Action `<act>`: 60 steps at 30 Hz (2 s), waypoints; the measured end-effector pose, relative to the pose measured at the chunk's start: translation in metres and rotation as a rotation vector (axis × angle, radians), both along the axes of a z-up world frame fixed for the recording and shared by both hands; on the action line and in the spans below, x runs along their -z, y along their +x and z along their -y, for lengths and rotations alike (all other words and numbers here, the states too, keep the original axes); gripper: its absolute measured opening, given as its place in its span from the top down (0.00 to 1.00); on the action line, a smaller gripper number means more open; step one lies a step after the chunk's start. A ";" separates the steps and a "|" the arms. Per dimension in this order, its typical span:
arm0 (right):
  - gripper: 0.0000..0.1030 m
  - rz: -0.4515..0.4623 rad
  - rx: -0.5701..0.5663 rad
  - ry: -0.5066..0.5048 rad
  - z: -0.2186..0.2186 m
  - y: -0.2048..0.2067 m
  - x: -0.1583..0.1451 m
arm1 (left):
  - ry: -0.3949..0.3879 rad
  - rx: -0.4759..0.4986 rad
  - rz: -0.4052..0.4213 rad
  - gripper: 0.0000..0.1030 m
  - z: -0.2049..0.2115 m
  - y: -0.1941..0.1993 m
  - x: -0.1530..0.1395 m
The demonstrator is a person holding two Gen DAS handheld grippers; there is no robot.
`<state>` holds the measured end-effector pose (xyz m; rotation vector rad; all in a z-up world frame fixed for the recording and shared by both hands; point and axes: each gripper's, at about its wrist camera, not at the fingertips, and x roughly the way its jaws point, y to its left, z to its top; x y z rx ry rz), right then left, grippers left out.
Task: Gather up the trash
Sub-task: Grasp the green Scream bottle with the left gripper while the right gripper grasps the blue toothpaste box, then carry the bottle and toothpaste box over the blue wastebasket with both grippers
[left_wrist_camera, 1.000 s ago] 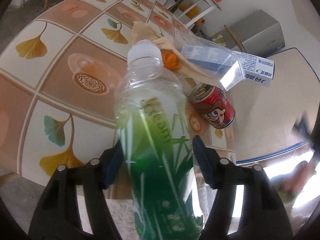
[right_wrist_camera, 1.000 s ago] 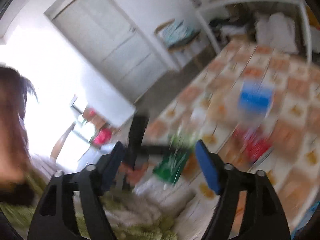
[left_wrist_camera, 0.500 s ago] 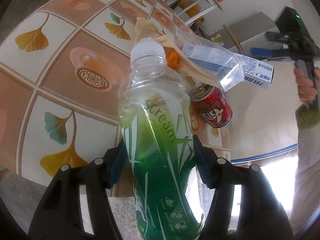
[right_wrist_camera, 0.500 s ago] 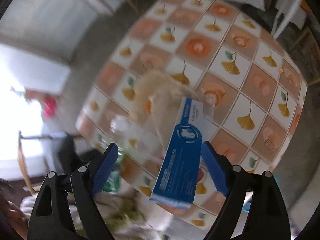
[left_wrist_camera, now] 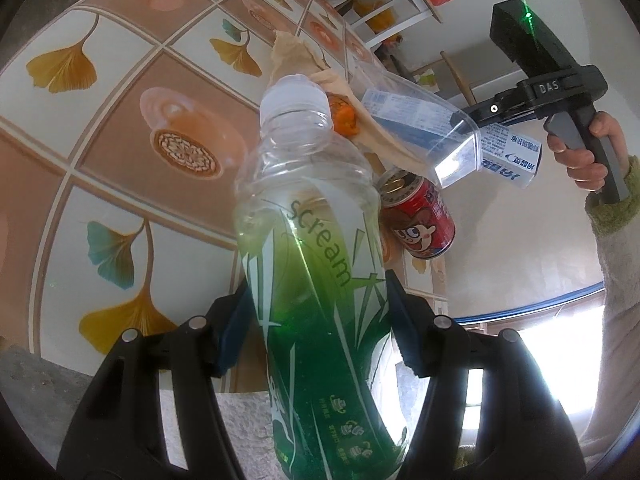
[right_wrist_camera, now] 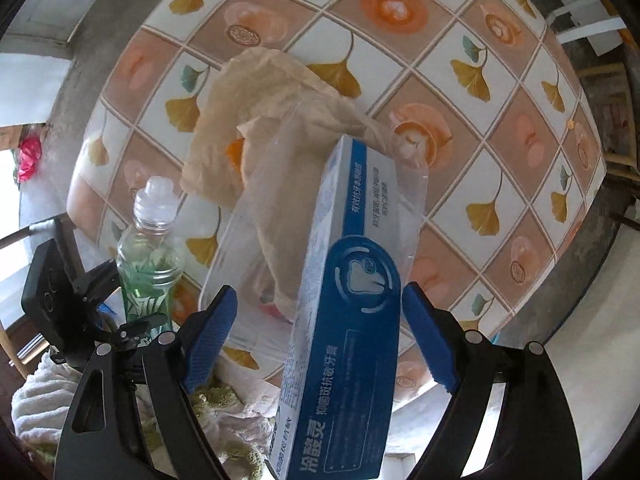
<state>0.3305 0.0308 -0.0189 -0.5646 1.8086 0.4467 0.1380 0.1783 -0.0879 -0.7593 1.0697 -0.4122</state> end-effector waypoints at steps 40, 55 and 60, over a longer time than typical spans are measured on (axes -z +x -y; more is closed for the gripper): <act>0.49 0.550 0.549 0.291 0.205 -0.157 0.041 | 0.145 -0.042 -0.017 0.42 0.021 -0.007 -0.016; 0.44 0.496 0.587 0.360 0.205 -0.159 0.070 | 0.220 -0.063 0.003 0.43 0.029 -0.014 -0.019; 0.44 0.511 0.577 0.356 0.204 -0.158 0.070 | 0.225 -0.072 0.009 0.44 0.030 -0.020 -0.020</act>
